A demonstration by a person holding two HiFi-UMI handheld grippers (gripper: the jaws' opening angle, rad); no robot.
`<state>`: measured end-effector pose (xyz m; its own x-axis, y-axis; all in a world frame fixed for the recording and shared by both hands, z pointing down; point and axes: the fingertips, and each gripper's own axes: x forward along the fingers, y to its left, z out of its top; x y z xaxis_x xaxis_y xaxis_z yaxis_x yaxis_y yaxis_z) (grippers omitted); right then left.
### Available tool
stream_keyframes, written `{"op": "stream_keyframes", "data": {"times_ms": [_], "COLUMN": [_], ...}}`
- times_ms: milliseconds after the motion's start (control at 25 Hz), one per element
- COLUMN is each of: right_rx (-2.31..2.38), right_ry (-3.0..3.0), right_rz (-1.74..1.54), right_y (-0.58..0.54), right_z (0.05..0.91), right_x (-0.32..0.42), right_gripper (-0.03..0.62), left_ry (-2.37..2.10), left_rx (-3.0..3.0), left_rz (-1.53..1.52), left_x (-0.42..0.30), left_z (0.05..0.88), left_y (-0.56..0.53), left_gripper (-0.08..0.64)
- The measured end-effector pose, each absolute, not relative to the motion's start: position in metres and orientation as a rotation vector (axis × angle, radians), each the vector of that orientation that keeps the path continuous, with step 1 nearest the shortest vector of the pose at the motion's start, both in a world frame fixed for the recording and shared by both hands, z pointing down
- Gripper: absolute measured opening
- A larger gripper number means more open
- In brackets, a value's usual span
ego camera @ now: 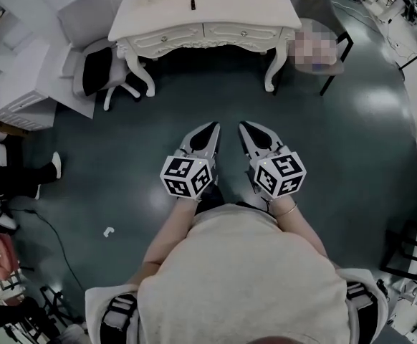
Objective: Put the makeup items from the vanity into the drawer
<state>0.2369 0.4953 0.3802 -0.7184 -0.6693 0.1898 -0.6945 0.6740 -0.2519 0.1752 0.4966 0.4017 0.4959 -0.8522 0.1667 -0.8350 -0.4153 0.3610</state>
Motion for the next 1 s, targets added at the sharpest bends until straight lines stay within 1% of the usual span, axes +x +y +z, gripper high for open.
{"op": "stream_keyframes", "data": {"times_ms": [280, 440, 680, 1000], "right_rx": [1.135, 1.176, 1.158, 1.141], "right_ry": [-2.784, -2.784, -2.777, -2.784], "right_rz": [0.431, 0.417, 0.435, 0.401], "right_y": [0.395, 0.344, 0.306, 0.245], "right_z": [0.37, 0.367, 0.373, 0.373], "right_x": [0.183, 0.15, 0.112, 0.09], "right_gripper": [0.008, 0.008, 0.008, 0.008], "left_ry": [-1.302, -1.306, -1.265, -1.306], "left_rx": [2.433, 2.391, 2.355, 2.359], "left_rz": [-0.141, -0.118, -0.055, -0.051], "left_x": [0.127, 0.096, 0.075, 0.049], "left_z": [0.372, 0.375, 0.392, 0.394], "left_y": [0.387, 0.335, 0.298, 0.245], "left_gripper": [0.009, 0.009, 0.009, 0.009]}}
